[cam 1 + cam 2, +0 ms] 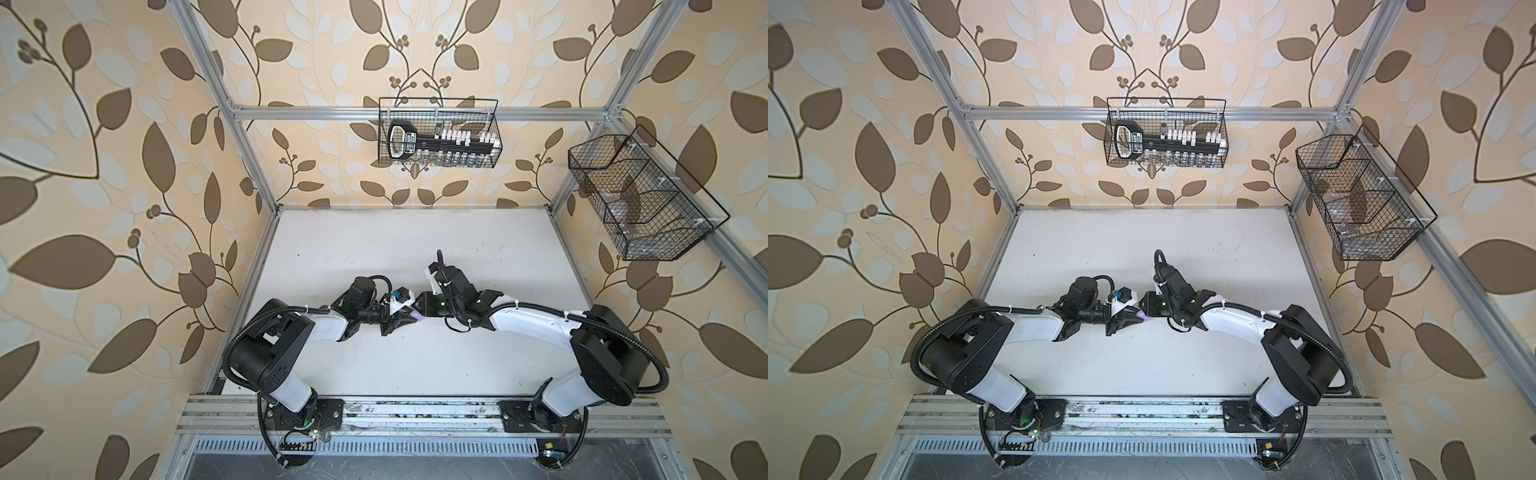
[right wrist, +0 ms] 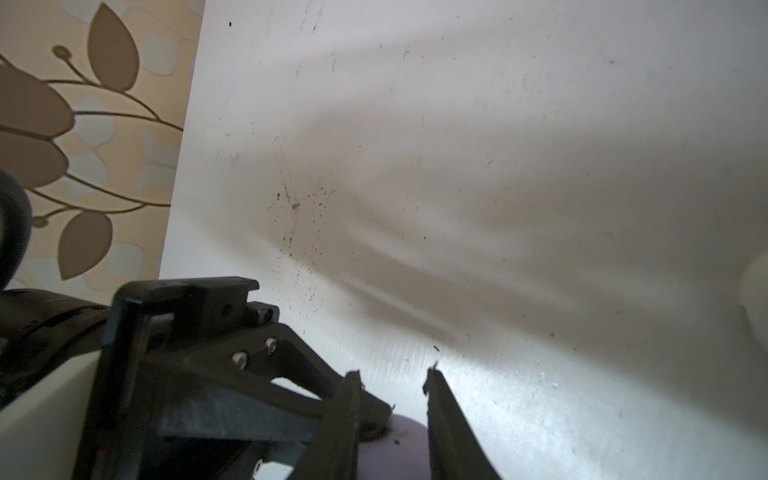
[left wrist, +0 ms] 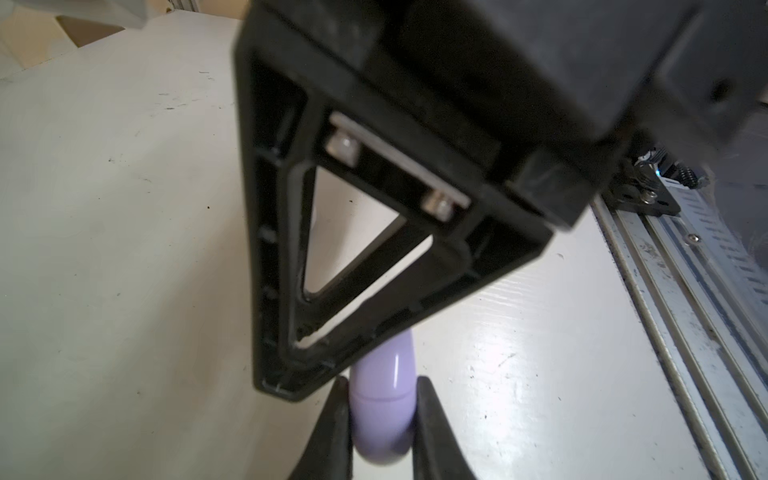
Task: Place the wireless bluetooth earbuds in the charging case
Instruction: 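Draw the right gripper back while the left gripper lowers the closed case to the table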
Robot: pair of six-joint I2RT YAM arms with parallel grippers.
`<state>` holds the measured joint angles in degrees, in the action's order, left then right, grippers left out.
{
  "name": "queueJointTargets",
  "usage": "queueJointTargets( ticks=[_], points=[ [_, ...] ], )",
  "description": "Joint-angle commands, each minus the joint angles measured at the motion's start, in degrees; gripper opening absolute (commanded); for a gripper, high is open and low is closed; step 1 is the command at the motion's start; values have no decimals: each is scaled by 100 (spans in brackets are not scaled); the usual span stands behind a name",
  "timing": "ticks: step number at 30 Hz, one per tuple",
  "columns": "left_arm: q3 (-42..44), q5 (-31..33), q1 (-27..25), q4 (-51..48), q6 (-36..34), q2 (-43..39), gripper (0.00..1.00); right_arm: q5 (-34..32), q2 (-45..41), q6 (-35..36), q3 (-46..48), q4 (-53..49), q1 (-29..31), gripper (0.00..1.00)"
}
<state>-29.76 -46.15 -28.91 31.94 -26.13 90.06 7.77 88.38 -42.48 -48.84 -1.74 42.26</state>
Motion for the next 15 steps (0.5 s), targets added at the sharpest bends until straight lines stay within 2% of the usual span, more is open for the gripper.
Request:
queueJointTargets(
  ticks=[1, 7, 15],
  points=[
    [-393, 49, 35, 251, 110, -48, 0, -298, -356, -43, 256, -181, -23, 31],
    [-879, 264, 49, -647, 126, 61, 0, -398, -1302, 19, 723, -196, -482, 38],
    [-1805, 196, 48, -1903, 429, 661, 0, -741, -2533, 284, 1099, -994, -1048, 41]
  ],
)
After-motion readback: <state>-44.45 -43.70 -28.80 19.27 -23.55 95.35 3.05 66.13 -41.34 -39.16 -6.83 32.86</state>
